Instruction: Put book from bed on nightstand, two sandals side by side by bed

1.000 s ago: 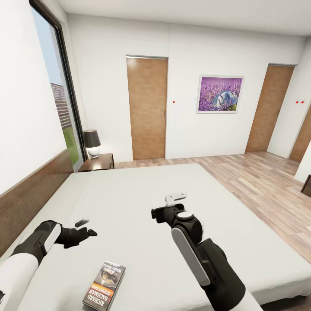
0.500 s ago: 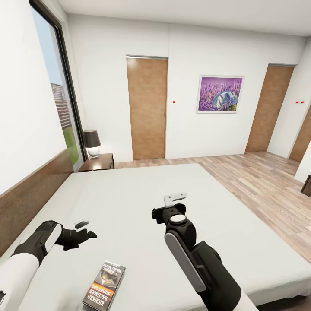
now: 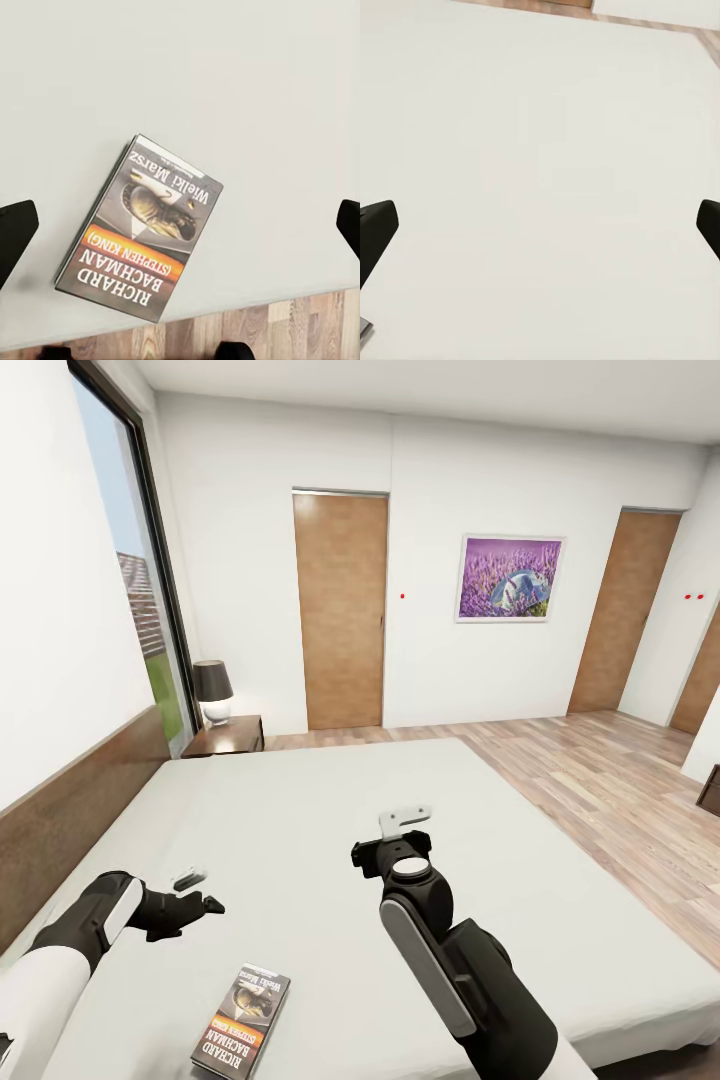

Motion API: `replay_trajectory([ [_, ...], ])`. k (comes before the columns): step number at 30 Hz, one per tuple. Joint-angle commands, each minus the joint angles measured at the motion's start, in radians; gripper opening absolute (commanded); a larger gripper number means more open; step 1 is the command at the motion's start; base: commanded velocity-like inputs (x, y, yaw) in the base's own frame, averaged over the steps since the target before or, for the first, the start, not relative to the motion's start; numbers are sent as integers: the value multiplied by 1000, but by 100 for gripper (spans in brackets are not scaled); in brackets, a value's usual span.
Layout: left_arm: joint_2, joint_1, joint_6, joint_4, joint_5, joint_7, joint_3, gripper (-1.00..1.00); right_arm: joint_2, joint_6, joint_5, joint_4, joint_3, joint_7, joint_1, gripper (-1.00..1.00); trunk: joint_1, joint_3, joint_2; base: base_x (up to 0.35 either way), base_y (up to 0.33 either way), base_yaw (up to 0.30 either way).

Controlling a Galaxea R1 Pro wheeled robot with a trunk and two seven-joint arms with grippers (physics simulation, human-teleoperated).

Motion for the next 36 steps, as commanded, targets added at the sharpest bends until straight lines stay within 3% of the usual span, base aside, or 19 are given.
replay_trajectory([
  [1, 0, -1, 5, -1, -5, -5, 5, 100, 0, 3, -9, -1, 1, -11, -1, 100, 0, -1, -1, 0, 0, 0],
  [36, -17, -1, -7, -10, -3, 35, 6, 100, -1, 4, -11, -1, 1, -11, -1, 100, 0, -1, -1, 0, 0, 0],
])
